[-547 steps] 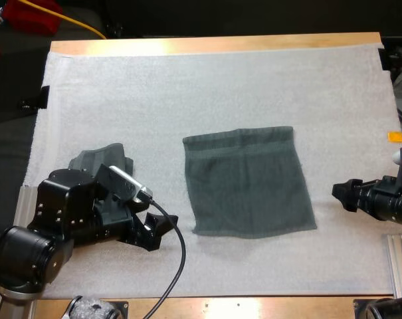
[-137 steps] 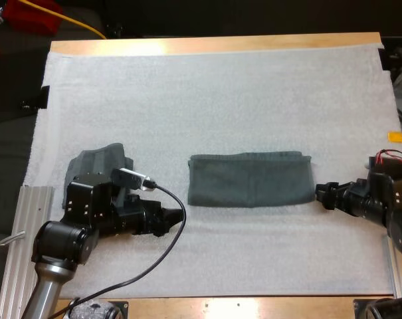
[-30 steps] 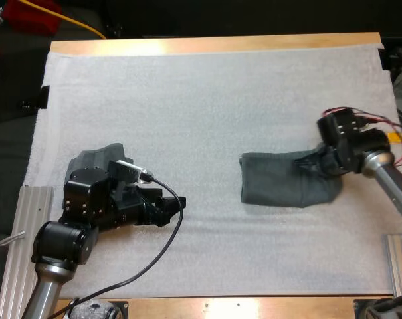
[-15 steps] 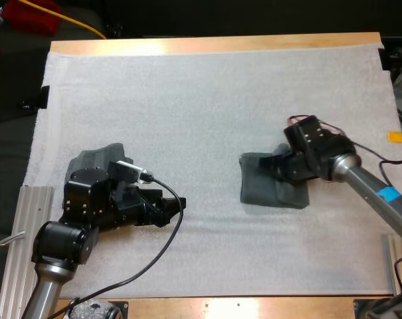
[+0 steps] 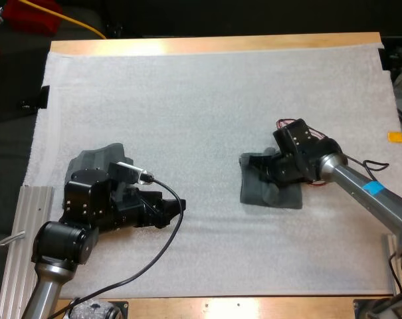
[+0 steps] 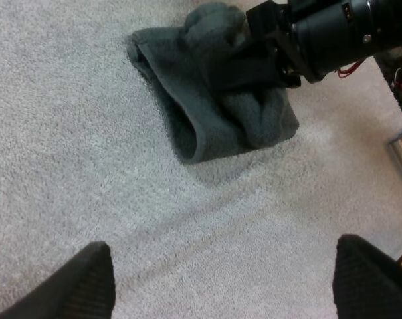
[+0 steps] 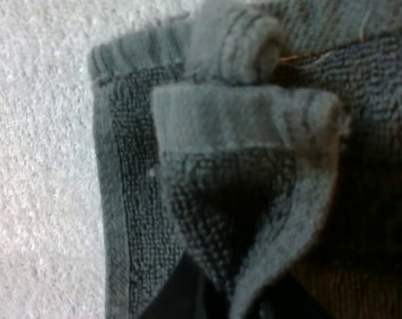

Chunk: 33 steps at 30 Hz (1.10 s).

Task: Pick towel from pile, fold and stack

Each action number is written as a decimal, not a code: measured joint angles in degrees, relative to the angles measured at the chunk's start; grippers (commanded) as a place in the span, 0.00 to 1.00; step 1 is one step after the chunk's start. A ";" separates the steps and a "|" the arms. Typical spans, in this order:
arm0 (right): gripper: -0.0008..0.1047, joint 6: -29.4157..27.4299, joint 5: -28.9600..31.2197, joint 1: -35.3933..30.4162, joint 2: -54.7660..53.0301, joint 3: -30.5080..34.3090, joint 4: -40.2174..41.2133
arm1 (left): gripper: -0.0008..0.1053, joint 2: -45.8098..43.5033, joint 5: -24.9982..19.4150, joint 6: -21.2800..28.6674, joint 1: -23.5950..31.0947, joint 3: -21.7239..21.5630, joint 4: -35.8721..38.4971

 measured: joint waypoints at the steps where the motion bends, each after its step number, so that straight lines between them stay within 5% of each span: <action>1: 0.03 -0.02 -0.20 0.00 0.25 0.00 -0.16 | 0.63 0.00 0.00 0.00 0.00 0.00 0.00; 6: 0.13 1.28 -0.94 0.00 1.49 0.00 -0.75 | 0.63 0.00 0.00 0.00 0.00 0.00 0.00; 14: 0.66 0.33 -10.39 0.00 1.80 0.00 -6.36 | 0.63 0.00 0.00 0.00 0.00 0.00 0.00; 33: 0.67 -0.77 -12.71 2.74 -2.29 1.47 -4.38 | 0.63 0.00 0.00 0.00 0.00 0.00 -0.36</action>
